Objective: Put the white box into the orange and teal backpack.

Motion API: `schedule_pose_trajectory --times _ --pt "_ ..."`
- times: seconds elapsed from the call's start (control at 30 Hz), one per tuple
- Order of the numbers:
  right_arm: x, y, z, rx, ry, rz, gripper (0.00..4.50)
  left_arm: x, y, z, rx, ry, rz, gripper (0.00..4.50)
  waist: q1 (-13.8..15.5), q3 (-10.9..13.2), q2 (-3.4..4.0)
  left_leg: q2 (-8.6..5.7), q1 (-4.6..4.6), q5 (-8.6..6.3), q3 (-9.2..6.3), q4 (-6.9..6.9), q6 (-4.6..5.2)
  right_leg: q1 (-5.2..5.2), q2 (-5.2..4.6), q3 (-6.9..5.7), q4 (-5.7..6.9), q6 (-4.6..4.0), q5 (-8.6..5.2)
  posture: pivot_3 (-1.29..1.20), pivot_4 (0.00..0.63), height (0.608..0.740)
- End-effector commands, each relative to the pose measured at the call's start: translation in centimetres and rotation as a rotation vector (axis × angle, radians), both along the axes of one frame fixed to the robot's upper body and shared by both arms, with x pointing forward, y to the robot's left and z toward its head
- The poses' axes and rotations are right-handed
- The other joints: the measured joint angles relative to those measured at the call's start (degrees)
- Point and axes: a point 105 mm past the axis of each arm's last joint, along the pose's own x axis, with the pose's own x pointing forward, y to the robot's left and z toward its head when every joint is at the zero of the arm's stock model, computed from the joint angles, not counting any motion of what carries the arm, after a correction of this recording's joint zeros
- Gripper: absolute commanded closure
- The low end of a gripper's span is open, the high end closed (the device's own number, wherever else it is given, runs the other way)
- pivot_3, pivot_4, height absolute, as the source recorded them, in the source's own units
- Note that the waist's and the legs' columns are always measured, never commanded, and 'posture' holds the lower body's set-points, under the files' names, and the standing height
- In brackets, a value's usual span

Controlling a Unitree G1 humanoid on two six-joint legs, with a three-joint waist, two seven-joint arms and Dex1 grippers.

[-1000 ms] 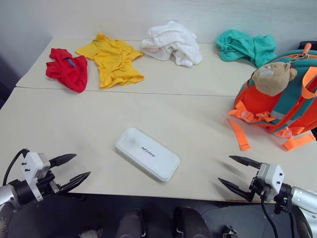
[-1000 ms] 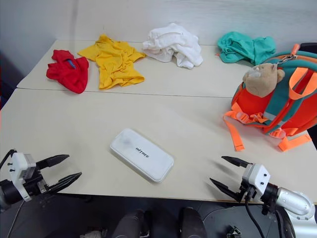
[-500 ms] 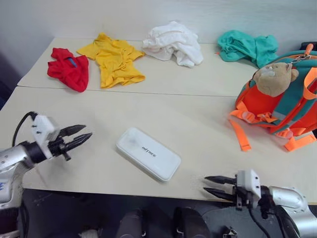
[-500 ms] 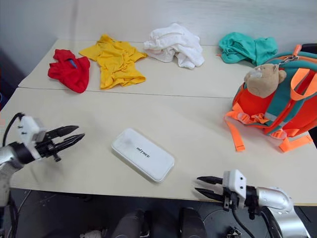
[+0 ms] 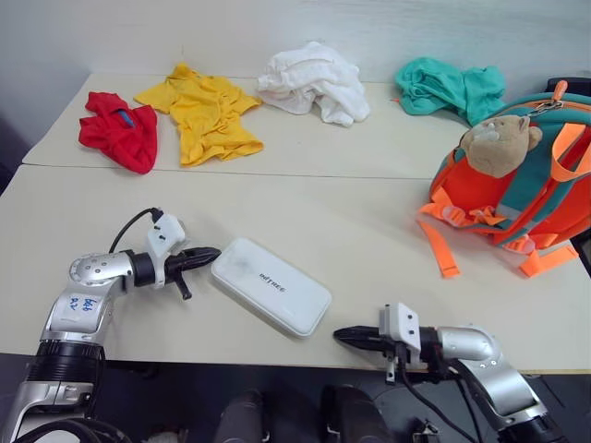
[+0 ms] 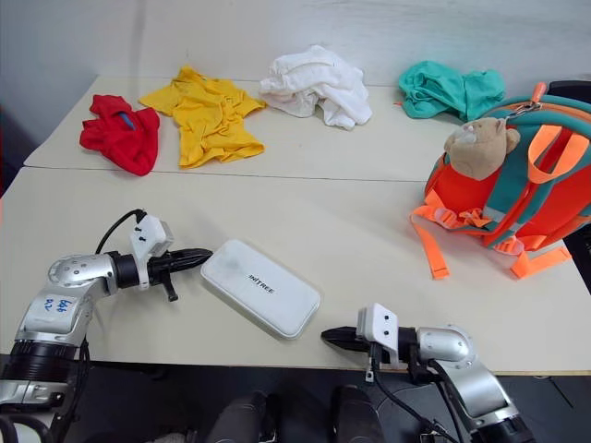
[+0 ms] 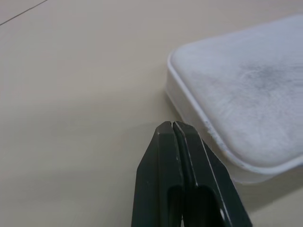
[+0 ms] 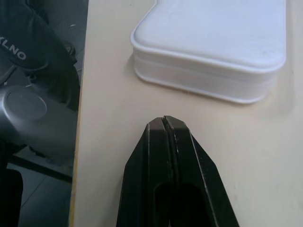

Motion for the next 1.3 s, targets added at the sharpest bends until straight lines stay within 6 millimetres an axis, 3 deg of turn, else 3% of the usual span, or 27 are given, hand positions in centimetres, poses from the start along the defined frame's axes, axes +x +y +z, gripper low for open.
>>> schedule_pose_trajectory --times 0.03,0.3,0.53,0.8,0.87,0.93,1.0,1.07,1.13,1.27,1.3 --pt "0.3 0.7 -0.8 -0.017 0.039 -0.012 4.5 -0.8 -0.8 0.3 -0.022 0.021 -0.048 4.46 -0.1 0.0 0.0 0.0 0.0 0.0 0.0 0.0 0.0 0.0 0.0 0.0 0.0 0.0 0.0 0.0 0.15 0.74" --pt "4.0 0.4 4.0 0.035 -0.005 -0.098 4.5 -2.7 -2.8 -0.9 -0.055 0.083 -0.097 4.46 0.1 0.0 0.04 -0.04 -0.01 0.01 -0.05 0.05 0.03 -0.01 -0.08 0.0 -0.01 0.0 0.0 0.0 0.15 0.74" --pt "6.9 -2.6 5.2 -0.088 -0.05 -0.174 4.5 -4.7 -4.3 -1.8 -0.077 0.107 -0.091 4.46 0.3 0.0 0.07 -0.12 -0.15 -0.02 -0.13 0.02 0.08 0.0 -0.18 -0.08 -0.03 0.0 0.0 0.0 0.15 0.74" --pt "6.8 -4.1 4.3 -0.175 -0.022 -0.187 4.5 -5.1 -1.5 -2.4 -0.055 0.098 0.055 4.46 0.2 0.0 0.08 -0.1 -0.15 0.02 -0.13 0.03 0.08 -0.02 -0.14 -0.11 -0.12 0.0 0.0 0.0 0.15 0.74" --pt "6.9 -4.9 4.4 -0.184 -0.03 -0.21 4.5 -5.3 0.7 -2.4 -0.078 0.176 0.153 4.46 0.1 0.0 0.08 -0.09 -0.13 0.02 -0.12 0.02 0.07 -0.02 -0.14 -0.1 -0.12 0.0 0.0 0.0 0.15 0.74" --pt "7.3 -5.6 4.8 -0.184 -0.057 -0.231 4.5 -5.6 2.8 -2.0 -0.153 0.275 0.248 3.88 0.0 0.1 0.09 -0.07 -0.12 0.02 -0.13 0.01 0.06 -0.03 -0.12 -0.1 -0.12 0.0 0.0 0.0 0.15 0.74" --pt "7.6 -5.9 5.1 -0.178 -0.071 -0.242 4.5 -6.0 3.5 -1.2 -0.255 0.365 0.273 3.32 0.0 0.1 0.11 -0.06 -0.12 0.03 -0.14 0.01 0.04 -0.04 -0.11 -0.1 -0.1 0.0 0.0 0.0 0.15 0.74" --pt "8.0 -6.0 5.3 -0.174 -0.088 -0.245 4.5 -6.4 3.6 -0.4 -0.408 0.529 0.282 2.67 0.0 0.1 0.12 -0.06 -0.12 0.03 -0.15 0.01 0.04 -0.04 -0.11 -0.11 -0.08 0.0 0.0 0.0 0.15 0.74" --pt "8.2 -5.8 5.4 -0.174 -0.096 -0.229 4.5 -7.7 3.2 -0.4 -0.445 0.799 0.279 2.04 0.1 0.1 0.11 -0.09 -0.13 0.03 -0.15 0.03 0.05 -0.04 -0.12 -0.11 -0.02 0.0 0.0 0.0 0.15 0.74" --pt "8.6 -4.9 5.4 -0.165 -0.097 -0.19 4.5 -4.8 1.5 1.2 -0.59 0.86 0.276 0.78 0.6 0.1 0.17 -0.2 -0.16 0.06 -0.26 0.07 0.09 0.05 -0.16 -0.16 0.08 0.02 0.0 0.0 0.15 0.74" --pt "8.7 -4.6 5.4 -0.165 -0.097 -0.178 4.5 -4.3 0.7 1.3 -0.598 0.879 0.263 0.78 0.6 0.1 0.14 -0.21 -0.18 0.07 -0.3 0.1 0.1 0.04 -0.13 -0.19 0.08 0.02 0.01 0.0 0.15 0.74"
